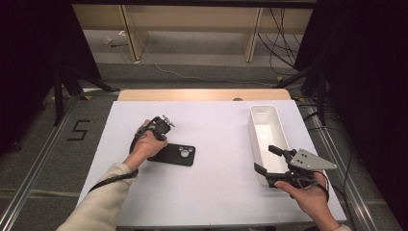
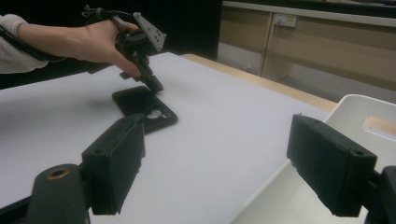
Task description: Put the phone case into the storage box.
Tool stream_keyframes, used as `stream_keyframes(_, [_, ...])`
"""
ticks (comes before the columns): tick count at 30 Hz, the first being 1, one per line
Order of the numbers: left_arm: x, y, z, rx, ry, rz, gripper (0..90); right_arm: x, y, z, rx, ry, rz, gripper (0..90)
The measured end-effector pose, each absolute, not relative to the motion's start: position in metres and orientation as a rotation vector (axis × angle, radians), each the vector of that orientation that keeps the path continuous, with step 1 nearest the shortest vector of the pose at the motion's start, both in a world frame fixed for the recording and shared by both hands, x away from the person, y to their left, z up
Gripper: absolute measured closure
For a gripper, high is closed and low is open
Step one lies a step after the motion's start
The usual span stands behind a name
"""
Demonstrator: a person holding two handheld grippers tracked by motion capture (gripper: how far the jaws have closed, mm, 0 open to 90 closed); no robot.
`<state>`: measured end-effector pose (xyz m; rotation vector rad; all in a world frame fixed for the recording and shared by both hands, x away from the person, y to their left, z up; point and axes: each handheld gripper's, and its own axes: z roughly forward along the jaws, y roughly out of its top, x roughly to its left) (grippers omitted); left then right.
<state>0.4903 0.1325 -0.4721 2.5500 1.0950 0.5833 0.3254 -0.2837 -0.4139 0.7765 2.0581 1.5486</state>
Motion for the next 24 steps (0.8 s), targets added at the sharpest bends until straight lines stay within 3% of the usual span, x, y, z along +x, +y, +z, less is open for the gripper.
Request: stream_keyframes(24, [0.442, 0.144, -0.469, 2.593, 1.038, 0.461, 89.9, 0.325, -0.284, -0.413, 0.777, 2.061, 1.546, 20.8])
